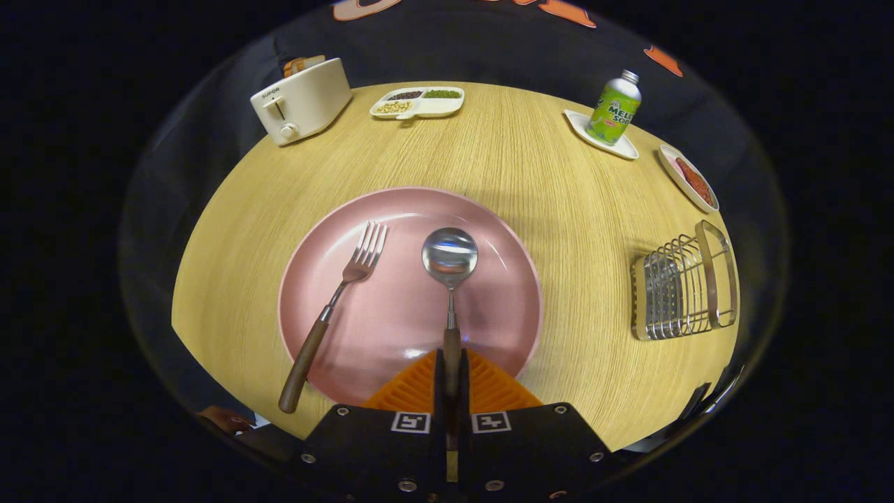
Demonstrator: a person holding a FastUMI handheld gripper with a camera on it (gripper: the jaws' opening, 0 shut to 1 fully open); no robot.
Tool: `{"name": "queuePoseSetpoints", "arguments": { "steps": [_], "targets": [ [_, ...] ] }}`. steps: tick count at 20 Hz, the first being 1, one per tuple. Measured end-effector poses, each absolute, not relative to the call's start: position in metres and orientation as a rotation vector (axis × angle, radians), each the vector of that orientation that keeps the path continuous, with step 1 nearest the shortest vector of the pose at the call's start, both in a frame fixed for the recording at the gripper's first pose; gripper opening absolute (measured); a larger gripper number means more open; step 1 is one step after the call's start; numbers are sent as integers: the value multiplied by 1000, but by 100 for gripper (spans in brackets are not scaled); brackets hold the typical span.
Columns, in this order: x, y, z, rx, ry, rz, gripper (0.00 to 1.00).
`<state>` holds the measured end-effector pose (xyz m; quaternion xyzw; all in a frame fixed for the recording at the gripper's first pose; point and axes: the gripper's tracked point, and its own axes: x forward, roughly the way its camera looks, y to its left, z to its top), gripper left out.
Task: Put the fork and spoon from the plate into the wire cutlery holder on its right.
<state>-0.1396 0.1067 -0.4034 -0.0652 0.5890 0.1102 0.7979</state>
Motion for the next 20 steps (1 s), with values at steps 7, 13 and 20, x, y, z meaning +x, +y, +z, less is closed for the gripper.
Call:
{"name": "queuePoseSetpoints", "arguments": {
  "steps": [7,13,20],
  "targets": [
    [-118,77,-331,-85,1167,223,7],
    [-105,-3,-287,-126,1146,115,6],
    [-115,-90,-290,-158,1277,34,6]
  ]
}}
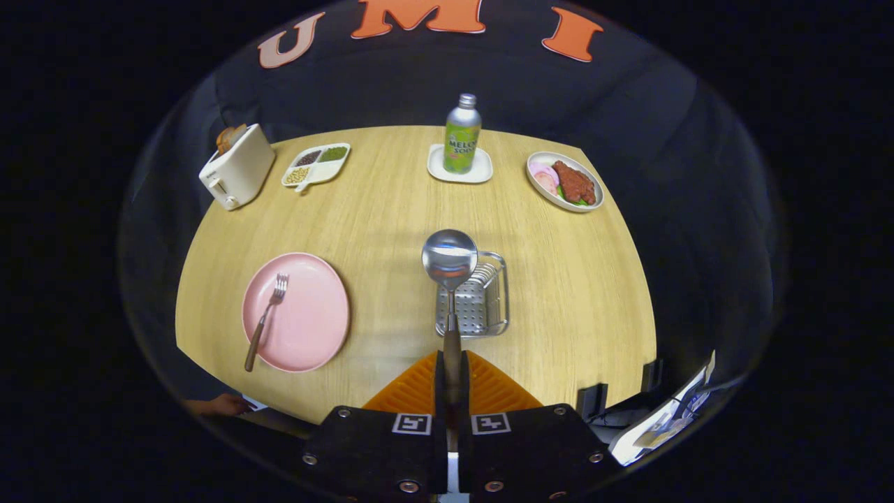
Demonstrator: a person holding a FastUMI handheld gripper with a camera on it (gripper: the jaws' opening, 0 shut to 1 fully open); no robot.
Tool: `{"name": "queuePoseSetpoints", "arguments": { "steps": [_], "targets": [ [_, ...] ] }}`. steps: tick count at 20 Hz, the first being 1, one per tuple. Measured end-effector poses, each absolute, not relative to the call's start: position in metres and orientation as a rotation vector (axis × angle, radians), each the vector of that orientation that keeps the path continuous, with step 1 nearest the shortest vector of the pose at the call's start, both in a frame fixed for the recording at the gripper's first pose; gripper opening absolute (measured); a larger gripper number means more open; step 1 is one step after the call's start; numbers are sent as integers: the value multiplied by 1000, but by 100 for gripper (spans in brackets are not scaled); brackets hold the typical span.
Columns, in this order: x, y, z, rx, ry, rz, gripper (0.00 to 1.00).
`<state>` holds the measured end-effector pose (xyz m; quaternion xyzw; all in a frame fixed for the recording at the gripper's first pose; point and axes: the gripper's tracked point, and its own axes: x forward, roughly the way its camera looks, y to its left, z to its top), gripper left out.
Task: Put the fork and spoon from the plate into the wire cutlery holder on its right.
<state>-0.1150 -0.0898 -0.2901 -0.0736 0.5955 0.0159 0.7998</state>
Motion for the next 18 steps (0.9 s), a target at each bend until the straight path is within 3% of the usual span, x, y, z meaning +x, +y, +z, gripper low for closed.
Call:
{"name": "queuePoseSetpoints", "arguments": {
  "steps": [10,18],
  "targets": [
    [-109,-111,-319,-222,1479,85,7],
    [-72,-105,-311,-129,1420,80,14]
  ]
}}
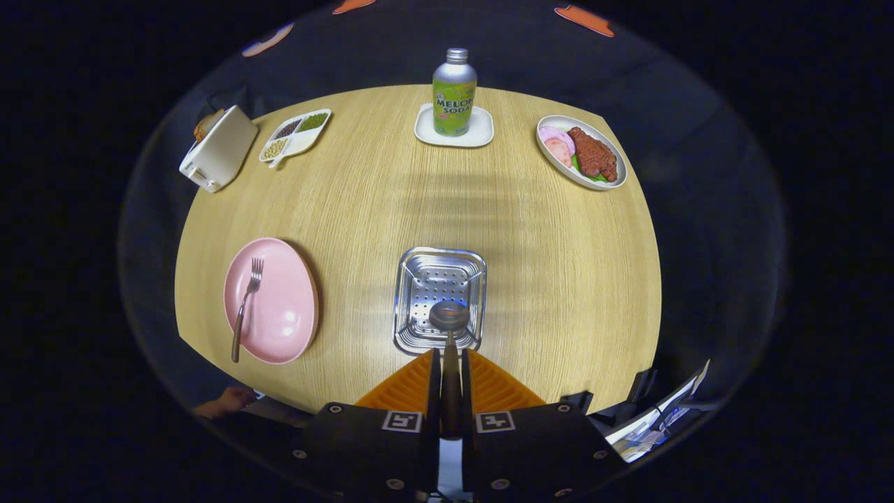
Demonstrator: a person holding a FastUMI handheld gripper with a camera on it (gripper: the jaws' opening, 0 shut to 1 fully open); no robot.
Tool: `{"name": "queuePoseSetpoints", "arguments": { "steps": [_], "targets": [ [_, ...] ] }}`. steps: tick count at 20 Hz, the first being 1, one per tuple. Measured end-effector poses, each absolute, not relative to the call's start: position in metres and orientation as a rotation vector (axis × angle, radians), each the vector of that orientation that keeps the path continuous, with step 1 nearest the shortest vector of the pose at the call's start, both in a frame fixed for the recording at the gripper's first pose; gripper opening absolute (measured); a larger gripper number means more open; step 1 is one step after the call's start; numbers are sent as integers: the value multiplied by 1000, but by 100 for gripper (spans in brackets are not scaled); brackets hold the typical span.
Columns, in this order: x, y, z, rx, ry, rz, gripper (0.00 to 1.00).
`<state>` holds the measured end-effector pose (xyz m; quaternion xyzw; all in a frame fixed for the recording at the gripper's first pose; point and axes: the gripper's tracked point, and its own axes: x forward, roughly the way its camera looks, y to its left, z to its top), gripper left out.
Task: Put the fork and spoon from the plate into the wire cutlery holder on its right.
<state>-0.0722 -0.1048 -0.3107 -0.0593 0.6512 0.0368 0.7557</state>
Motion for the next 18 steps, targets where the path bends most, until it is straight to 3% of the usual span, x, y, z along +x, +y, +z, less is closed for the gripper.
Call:
{"name": "queuePoseSetpoints", "arguments": {
  "steps": [11,14,17,18],
  "targets": [
    [-50,-44,-279,17,1134,80,19],
    [-51,-19,-271,4,1065,107,32],
    [-63,14,-272,-17,1049,157,54],
    [-66,25,-275,-20,1052,169,57]
  ]
}}
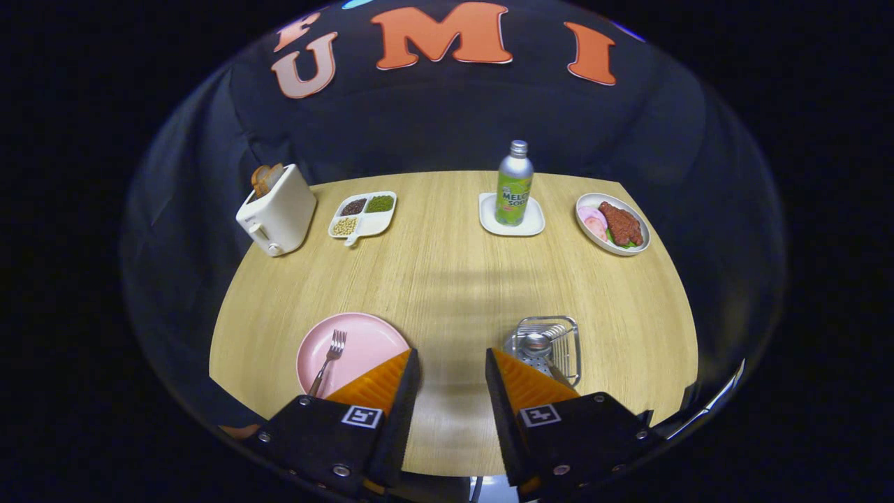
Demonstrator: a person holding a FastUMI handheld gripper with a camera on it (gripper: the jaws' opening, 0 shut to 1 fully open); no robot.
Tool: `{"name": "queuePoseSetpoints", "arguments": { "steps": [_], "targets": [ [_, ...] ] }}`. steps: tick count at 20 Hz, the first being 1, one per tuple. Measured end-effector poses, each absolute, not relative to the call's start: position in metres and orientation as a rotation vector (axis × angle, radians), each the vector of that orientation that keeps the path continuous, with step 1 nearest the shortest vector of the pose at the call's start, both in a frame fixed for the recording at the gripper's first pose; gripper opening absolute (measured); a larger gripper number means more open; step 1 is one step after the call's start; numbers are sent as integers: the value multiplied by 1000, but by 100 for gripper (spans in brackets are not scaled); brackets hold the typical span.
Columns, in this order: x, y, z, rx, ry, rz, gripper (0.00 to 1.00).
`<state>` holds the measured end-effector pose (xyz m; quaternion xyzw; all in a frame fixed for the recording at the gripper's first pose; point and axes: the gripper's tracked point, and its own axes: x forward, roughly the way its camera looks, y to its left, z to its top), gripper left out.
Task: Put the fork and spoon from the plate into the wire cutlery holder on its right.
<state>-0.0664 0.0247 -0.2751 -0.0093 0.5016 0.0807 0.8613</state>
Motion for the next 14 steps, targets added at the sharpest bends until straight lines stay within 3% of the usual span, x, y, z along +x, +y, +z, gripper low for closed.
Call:
{"name": "queuePoseSetpoints", "arguments": {
  "steps": [3,6,14],
  "targets": [
    [-83,61,-292,-3,1088,207,72],
    [-103,94,-309,15,1135,244,80],
    [-140,165,-348,71,1214,277,80]
  ]
}}
